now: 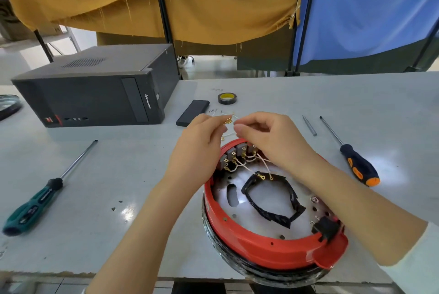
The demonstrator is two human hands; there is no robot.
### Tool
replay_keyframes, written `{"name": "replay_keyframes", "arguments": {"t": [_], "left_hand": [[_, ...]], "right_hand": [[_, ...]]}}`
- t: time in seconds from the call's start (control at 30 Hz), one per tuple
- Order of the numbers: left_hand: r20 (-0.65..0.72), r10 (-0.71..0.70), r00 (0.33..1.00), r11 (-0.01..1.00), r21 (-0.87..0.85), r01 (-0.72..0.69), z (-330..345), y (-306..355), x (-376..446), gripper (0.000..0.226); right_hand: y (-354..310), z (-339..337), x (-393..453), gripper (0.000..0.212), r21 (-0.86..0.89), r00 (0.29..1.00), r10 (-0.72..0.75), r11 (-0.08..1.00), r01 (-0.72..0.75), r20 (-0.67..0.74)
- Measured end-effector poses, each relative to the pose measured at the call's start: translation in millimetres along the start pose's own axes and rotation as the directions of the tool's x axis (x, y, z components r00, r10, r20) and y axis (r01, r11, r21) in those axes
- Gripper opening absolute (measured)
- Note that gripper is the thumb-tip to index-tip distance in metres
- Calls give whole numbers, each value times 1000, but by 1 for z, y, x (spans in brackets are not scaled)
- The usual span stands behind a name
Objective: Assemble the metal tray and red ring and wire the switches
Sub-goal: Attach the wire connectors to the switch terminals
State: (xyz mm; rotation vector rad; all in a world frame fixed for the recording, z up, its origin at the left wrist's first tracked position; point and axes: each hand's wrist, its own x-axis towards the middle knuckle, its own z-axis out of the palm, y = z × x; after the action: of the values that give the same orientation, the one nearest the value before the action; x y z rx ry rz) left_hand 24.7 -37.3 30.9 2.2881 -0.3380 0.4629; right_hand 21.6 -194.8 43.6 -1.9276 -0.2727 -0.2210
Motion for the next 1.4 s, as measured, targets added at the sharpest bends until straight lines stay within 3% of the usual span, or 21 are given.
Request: {"name": "replay_keyframes", "arguments": {"t": [0.17, 0.4, 0.53, 0.7, 0.87, 1.03, 1.13, 1.27, 1.4], "left_hand": [[-9, 25, 1000, 988, -155, -26, -6, 19, -8, 30], [64, -2, 998, 970, -244, 17, -4, 32, -15, 37], [109, -48, 993, 961, -268, 75, -4, 34, -19, 21], [198, -25, 980, 940, -329, 91, -1, 44, -22, 26], [46, -238, 970, 870, -434, 234, -8, 39, -14, 14], [106, -265, 959, 881, -377, 285, -15, 35, -10, 26], [78, -270, 960, 911, -301, 281, -13, 33, -10, 24], [64, -330, 942, 900, -280, 334, -9, 27, -10, 31], [56, -359, 932, 867, -350, 355, -4, 25, -12, 28]], "right_hand": [[-14, -2, -7, 4, 154, 999, -27, 988, 24, 20], [-15, -9, -11, 6, 313, 995, 92, 947, -73, -46], [-15, -18, -8, 12, 460, 976, 218, 868, -187, -15], [-20, -18, -9, 17, 591, 975, 213, 780, -208, 62], [-19, -20, -8, 16, 462, 968, 203, 851, -250, 150], [-17, -18, -9, 10, 197, 928, 199, 943, -269, 316], [-17, -16, -9, 12, 116, 942, 178, 969, -218, 285], [-14, -12, -13, 4, -85, 983, 39, 996, -25, 177], [-8, -5, -14, 10, -194, 996, -43, 979, 57, 77]]}}
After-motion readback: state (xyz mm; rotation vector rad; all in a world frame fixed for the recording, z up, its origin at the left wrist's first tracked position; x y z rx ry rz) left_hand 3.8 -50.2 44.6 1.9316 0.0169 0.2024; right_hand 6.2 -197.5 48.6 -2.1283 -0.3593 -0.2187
